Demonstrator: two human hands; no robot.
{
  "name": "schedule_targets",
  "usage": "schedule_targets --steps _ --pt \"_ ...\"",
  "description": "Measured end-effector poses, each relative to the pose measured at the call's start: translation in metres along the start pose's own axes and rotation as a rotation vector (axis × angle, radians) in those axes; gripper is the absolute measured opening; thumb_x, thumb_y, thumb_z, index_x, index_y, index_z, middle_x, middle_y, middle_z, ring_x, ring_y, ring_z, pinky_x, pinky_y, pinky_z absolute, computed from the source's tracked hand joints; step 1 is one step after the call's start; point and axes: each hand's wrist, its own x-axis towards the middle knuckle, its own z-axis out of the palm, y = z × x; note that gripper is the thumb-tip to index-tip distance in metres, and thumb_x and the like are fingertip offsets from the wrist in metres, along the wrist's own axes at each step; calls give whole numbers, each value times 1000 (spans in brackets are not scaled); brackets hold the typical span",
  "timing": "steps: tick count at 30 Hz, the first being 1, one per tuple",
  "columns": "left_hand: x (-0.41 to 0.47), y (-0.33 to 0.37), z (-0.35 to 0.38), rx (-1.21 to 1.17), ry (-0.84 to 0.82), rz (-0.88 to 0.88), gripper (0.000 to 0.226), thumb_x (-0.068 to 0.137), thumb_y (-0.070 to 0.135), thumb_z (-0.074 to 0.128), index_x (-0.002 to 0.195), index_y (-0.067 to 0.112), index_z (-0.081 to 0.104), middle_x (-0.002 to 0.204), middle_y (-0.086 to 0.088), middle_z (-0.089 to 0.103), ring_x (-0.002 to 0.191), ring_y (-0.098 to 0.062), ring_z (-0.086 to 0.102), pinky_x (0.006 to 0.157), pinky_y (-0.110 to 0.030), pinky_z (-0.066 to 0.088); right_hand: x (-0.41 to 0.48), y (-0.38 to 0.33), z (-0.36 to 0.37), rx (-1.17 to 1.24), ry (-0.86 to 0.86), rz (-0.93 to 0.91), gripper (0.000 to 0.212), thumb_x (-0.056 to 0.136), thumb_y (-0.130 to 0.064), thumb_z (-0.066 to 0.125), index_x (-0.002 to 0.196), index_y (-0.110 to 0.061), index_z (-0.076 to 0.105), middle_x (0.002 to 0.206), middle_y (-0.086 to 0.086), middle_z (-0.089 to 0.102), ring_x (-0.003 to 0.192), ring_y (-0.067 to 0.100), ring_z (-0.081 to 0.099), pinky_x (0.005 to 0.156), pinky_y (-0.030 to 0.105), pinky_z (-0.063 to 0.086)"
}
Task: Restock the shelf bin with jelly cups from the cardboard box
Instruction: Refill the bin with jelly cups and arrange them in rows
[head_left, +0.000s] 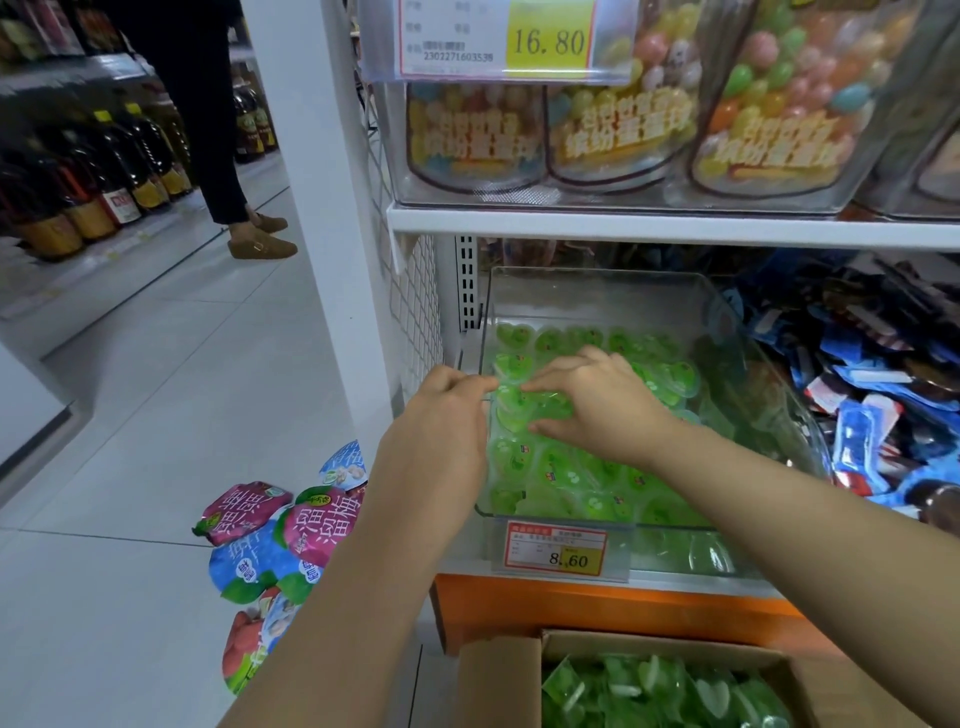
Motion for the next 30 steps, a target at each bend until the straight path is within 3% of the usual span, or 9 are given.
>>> schedule_targets --steps 2,4,7,11,18,20,23,26,30 --pt "0 -2 1 -9 4 5 37 99 14 40 131 22 55 125 1 52 101 -16 56 83 -29 44 -13 0 -7 146 -108 -56 37 87 -32 63 124 -33 60 128 -11 58 111 9 48 95 22 37" --pt "0 -3 2 -15 11 9 36 99 13 41 130 21 56 124 1 53 100 -17 56 83 -29 44 -26 -4 -13 245 -341 -91 38 89 -21 61 126 -30 59 124 -10 60 94 2 51 74 4 36" --pt "-1 -2 2 -25 18 7 36 98 11 41 129 19 58 123 -1 53 99 -18 57 83 -30 45 -33 -12 -13 304 -502 -61 42 92 -33 57 133 -30 50 120 -9 60 90 2 50 69 3 35" --pt "-2 -1 2 -16 22 10 35 98 11 41 129 18 57 124 -2 54 100 -18 57 84 -28 44 -36 -17 -9 419 -514 -3 44 89 -46 57 129 -28 55 107 -8 61 93 10 59 87 23 46" --pt "-2 0 2 -4 54 9 33 95 10 47 124 18 61 129 -2 48 105 -20 56 85 -35 48 -41 -15 -9 445 -362 28 43 85 -42 64 123 -23 59 96 -10 61 82 7 57 70 16 42" --pt "-3 5 1 33 139 67 30 90 8 55 117 17 65 128 -3 49 109 -24 54 79 -41 52 -47 -5 -14 576 -209 104 38 86 -38 64 118 -19 61 91 -7 65 79 14 63 72 23 50" --pt "-5 20 2 6 249 197 25 87 8 58 108 17 68 114 1 57 97 -20 58 67 -34 50 -62 11 -25 958 -54 278 25 90 -26 61 110 -12 64 79 2 64 68 15 62 66 25 55" --pt "-5 32 13 -124 93 177 24 93 21 54 115 20 65 105 8 57 83 -9 58 73 -32 52 -73 13 -34 1335 -80 423 14 93 -19 55 97 -11 66 73 -2 63 56 8 59 60 23 54" --pt "-8 46 27 -292 -79 95 18 93 30 55 105 23 65 88 9 59 69 -6 57 62 -22 44 -84 12 -44 1429 -129 421 17 94 -20 52 95 -11 66 69 -3 66 53 6 58 67 26 54"
